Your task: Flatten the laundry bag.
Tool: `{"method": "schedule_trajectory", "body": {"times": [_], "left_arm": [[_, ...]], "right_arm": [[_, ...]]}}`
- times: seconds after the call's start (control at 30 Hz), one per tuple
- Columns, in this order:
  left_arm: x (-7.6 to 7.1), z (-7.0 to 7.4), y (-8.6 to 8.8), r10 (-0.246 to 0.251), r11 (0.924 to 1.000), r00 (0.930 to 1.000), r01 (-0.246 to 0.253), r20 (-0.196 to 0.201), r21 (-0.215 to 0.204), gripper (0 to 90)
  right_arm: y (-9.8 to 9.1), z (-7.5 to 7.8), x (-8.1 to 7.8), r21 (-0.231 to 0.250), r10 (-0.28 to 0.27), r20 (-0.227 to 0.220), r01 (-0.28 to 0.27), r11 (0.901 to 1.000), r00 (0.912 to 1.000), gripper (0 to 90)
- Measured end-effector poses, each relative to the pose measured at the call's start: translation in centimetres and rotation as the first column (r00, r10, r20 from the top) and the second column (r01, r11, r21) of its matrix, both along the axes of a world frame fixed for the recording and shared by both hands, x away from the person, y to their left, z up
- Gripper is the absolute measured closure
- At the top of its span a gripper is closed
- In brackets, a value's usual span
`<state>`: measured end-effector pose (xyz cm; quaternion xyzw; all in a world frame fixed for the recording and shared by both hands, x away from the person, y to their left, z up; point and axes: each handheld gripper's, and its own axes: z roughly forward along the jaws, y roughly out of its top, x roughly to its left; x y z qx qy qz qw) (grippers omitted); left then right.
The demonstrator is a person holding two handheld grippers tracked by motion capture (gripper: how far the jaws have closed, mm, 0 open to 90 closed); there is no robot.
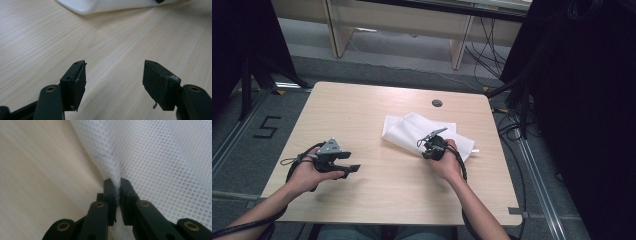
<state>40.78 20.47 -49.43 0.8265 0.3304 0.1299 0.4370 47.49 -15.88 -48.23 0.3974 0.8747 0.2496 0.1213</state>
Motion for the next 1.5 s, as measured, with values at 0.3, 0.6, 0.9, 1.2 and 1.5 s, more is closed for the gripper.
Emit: {"method": "schedule_trajectory", "body": {"times": [0.3,0.6,0.9,1.2,1.5], "left_arm": [[0.0,0.0,0.0,0.001,0.9999,1.0000,-0.001,-0.005,0.016,34.9],[0.0,0.0,0.0,0.000,0.9999,1.0000,0.000,-0.010,0.015,35.0],[0.0,0.0,-0.1,0.005,0.9999,1.0000,-0.005,-0.003,0.009,35.0],[-0.1,0.0,-0.2,0.012,0.9999,0.9999,-0.012,-0.005,-0.010,35.1],[-0.2,0.5,-0.6,-0.014,0.9985,0.9999,0.014,-0.006,-0.053,37.7]], "right_arm": [[0.1,0.2,-2.7,0.015,0.029,-0.059,-0.028,0.9995,0.9978,84.8],[1.0,0.3,-4.7,-0.001,0.119,-0.042,-0.119,0.9929,0.9920,84.2],[2.0,0.0,-5.9,-0.021,0.209,-0.024,-0.209,0.9777,0.9777,85.2],[2.5,0.1,-7.0,-0.005,0.253,-0.041,-0.253,0.9674,0.9667,80.5],[-0.5,3.9,-5.8,0.147,0.137,-0.005,-0.135,0.9799,0.9905,54.4]]}}
